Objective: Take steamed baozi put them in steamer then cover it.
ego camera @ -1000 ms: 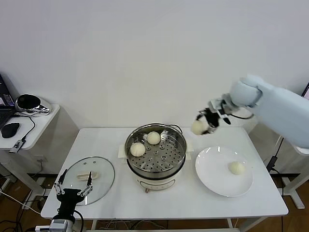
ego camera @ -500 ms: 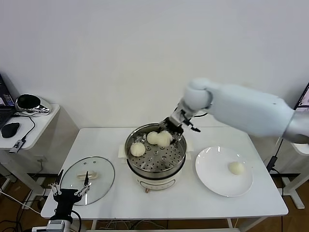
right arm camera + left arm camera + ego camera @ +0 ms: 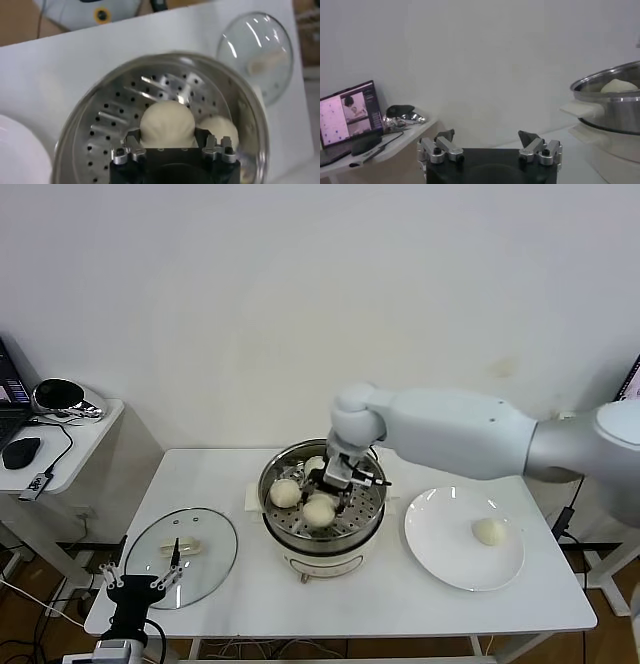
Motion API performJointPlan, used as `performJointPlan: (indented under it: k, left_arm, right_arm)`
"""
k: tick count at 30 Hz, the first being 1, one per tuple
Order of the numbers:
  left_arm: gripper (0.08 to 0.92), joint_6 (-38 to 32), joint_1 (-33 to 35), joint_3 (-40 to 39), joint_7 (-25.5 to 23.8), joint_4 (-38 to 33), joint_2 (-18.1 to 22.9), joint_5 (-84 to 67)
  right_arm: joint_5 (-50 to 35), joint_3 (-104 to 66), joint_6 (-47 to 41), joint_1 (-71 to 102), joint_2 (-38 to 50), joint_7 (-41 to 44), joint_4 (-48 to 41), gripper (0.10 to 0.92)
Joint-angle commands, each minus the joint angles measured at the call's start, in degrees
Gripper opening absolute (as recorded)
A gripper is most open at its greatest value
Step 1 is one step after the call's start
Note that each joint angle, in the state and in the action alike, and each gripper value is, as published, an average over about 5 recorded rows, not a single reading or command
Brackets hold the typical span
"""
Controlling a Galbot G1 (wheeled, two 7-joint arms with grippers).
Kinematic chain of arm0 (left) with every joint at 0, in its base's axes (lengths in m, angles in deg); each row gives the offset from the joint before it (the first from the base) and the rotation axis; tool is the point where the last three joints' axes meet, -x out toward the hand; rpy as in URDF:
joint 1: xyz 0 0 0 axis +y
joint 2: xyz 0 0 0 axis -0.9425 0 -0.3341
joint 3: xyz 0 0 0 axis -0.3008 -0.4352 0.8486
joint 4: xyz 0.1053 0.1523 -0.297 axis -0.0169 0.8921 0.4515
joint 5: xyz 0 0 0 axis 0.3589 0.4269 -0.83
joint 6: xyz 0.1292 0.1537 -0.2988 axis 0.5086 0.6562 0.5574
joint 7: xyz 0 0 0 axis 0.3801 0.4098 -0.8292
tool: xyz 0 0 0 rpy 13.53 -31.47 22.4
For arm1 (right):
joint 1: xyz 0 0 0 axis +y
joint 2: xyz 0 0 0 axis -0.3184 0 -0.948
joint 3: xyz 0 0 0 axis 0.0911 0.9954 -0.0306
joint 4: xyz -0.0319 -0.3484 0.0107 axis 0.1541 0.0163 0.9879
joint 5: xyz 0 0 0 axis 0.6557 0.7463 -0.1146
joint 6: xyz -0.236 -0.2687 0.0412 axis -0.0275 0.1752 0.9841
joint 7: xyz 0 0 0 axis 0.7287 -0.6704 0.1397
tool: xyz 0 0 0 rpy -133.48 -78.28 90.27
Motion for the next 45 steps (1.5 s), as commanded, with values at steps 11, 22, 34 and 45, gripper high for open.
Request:
performJointPlan:
  k: [11,22,34,45]
  left_arm:
    - [0.823,-0.30,0.10,0.16,0.03,0.09,0.04,0.01]
    - [0.823,-0.27,0.00,0.11,-0.01,-0.92,-0.71,-0.01]
    - [0.823,-0.04,-0.84,-2.41,-0.15,-0.85,-2.66,0.40]
    - [0.823,0.01,-0.31,-2.33,-0.17,-0.94,-3.08,0.86]
  right_arm:
    - [3.34,0.02,3.06,-0.44,-2.21,0.46,-0.70,0.769]
    - [-1.69,-3.78,-19.63,-11.19,17.44,6.16,7.91,0.823]
    - [0.34,-9.87,-36.21,0.16,47.23,4.12,14.72,0.823]
    - [11.31,-43.78,-30.75,38.26,49.57,3.10,0.73,0.823]
